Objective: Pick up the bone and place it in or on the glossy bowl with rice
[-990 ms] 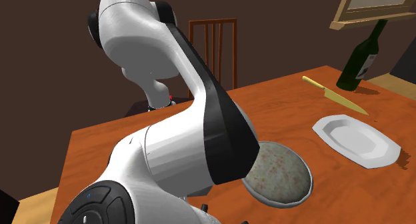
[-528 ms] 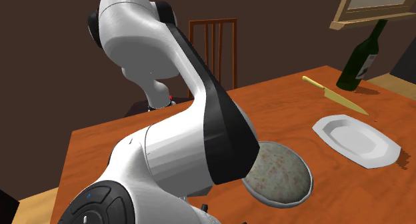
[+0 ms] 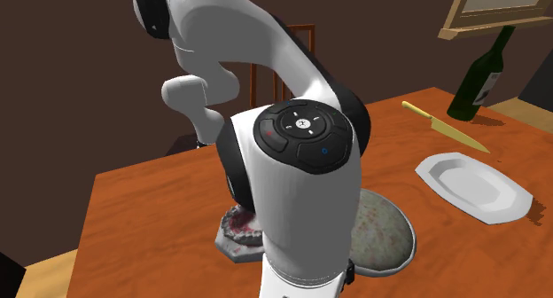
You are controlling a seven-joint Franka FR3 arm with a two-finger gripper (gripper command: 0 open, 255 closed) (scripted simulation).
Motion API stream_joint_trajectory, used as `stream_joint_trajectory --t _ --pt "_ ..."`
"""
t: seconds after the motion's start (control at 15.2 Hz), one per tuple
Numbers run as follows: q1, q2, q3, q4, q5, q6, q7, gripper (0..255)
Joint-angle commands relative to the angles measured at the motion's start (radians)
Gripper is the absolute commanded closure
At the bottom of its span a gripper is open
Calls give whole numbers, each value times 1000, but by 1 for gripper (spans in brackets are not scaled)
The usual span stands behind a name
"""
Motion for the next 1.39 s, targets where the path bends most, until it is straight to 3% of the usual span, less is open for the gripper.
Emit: stream_joint_trajectory --t 0.0,0.2,0.73,0.79,1.32 --pt "5 5 -3 -17 -10 25 8 0" --pt "6 28 -2 -32 -10 63 7 0" --pt "6 28 -2 -32 -10 63 7 0" --pt "6 28 -2 -32 -10 63 7 255" --pt "7 27 -2 -29 -10 58 8 255"
